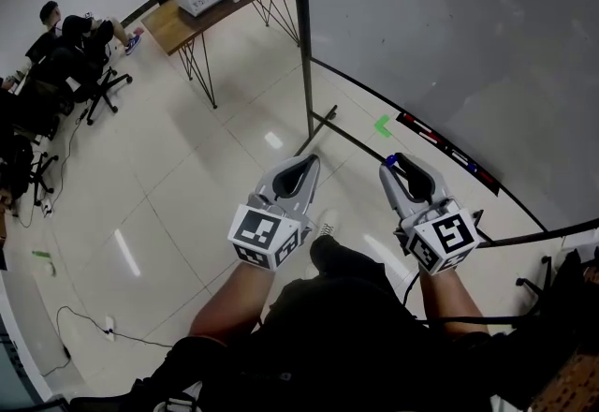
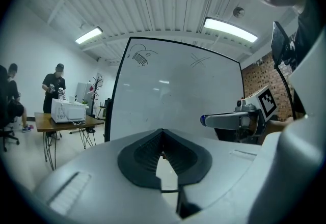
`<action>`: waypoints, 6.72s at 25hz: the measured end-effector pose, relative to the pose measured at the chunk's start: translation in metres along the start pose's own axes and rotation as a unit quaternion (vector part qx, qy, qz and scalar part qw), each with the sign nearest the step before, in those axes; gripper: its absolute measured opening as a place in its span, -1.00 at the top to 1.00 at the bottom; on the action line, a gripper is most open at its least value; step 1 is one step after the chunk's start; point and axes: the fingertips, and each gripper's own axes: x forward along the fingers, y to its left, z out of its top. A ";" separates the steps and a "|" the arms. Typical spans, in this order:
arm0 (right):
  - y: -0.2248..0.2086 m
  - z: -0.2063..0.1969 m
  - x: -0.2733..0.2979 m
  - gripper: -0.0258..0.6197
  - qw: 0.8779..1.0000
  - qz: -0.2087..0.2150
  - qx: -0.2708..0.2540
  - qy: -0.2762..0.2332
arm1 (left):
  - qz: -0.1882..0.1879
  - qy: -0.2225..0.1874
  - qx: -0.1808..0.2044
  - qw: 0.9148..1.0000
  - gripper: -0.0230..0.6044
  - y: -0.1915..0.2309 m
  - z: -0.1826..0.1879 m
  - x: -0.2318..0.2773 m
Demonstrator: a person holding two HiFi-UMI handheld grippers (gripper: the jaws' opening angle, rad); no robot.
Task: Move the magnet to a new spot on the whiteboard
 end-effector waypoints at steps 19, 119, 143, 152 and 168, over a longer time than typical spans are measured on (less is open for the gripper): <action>-0.115 -0.016 0.199 0.57 0.996 -0.084 0.025 -0.008 | -0.059 0.001 0.057 0.997 0.88 0.162 0.027 0.150; 0.062 -0.046 0.126 0.90 0.978 -0.154 0.139 0.005 | -0.297 0.060 -0.010 0.953 0.88 0.110 -0.011 0.075; 0.191 -0.064 -0.077 0.90 0.978 -0.132 0.156 -0.042 | -0.246 0.074 0.032 0.966 0.88 -0.044 -0.022 -0.137; 0.310 -0.073 -0.101 0.90 0.971 -0.182 0.150 -0.033 | -0.261 0.071 0.016 0.963 0.88 -0.011 -0.036 -0.259; 0.413 -0.076 -0.186 0.90 0.962 -0.240 0.128 -0.026 | -0.334 0.086 0.004 0.938 0.88 -0.089 -0.072 -0.352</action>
